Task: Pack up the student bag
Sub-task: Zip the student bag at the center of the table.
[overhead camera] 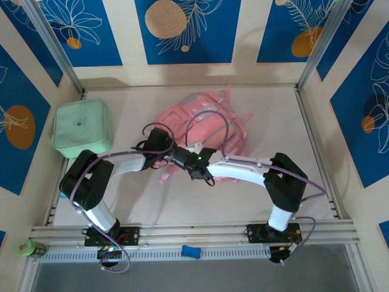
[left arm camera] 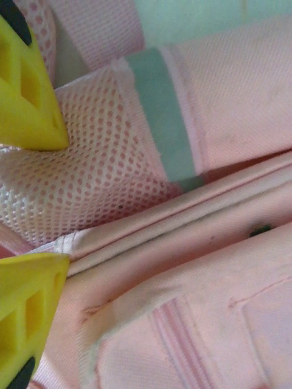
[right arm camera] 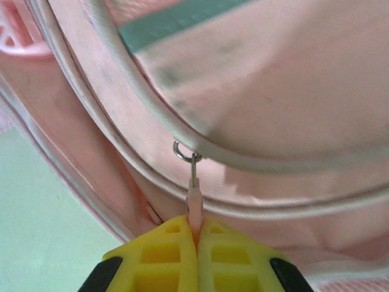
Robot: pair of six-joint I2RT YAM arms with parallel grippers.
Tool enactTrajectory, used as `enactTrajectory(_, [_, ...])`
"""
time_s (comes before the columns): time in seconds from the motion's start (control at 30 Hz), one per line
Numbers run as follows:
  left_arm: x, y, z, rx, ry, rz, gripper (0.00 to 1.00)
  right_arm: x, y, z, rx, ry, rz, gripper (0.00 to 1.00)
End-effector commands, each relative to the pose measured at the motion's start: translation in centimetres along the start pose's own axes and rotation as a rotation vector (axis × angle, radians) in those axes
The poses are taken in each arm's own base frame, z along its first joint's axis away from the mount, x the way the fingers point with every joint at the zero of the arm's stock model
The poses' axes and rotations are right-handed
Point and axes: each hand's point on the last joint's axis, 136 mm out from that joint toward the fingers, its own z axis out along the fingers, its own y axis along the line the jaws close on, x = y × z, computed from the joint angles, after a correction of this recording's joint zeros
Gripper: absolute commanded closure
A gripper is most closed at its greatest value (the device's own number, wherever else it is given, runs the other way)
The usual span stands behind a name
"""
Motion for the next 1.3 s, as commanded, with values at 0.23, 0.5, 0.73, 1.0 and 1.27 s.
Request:
enactTrajectory(0.23, [-3.7,0.0,-1.7,-0.005,-0.008,0.079,0.52,-0.2,-0.8,-2.0,-0.143,0.017,-0.027,1.00])
enactTrajectory(0.5, [0.8,-4.8,-6.3,0.202,0.044,-0.067,0.48,-0.2,-0.3,-1.3,-0.234,0.030,0.034,1.00])
enactTrajectory(0.73, [4.0,-8.7,-6.9,0.375,0.101,-0.208,0.49,-0.2,-0.6,-1.2,-0.234,0.015,0.066,1.00])
enactTrajectory(1.0, [6.1,-9.8,-6.4,0.406,0.119,-0.306,0.51,-0.6,-0.6,-1.0,-0.253,-0.021,0.100,1.00])
enactTrajectory(1.27, [7.3,-10.4,-5.3,0.414,0.116,-0.422,0.55,-0.7,-0.5,-0.6,-0.249,-0.027,0.108,1.00])
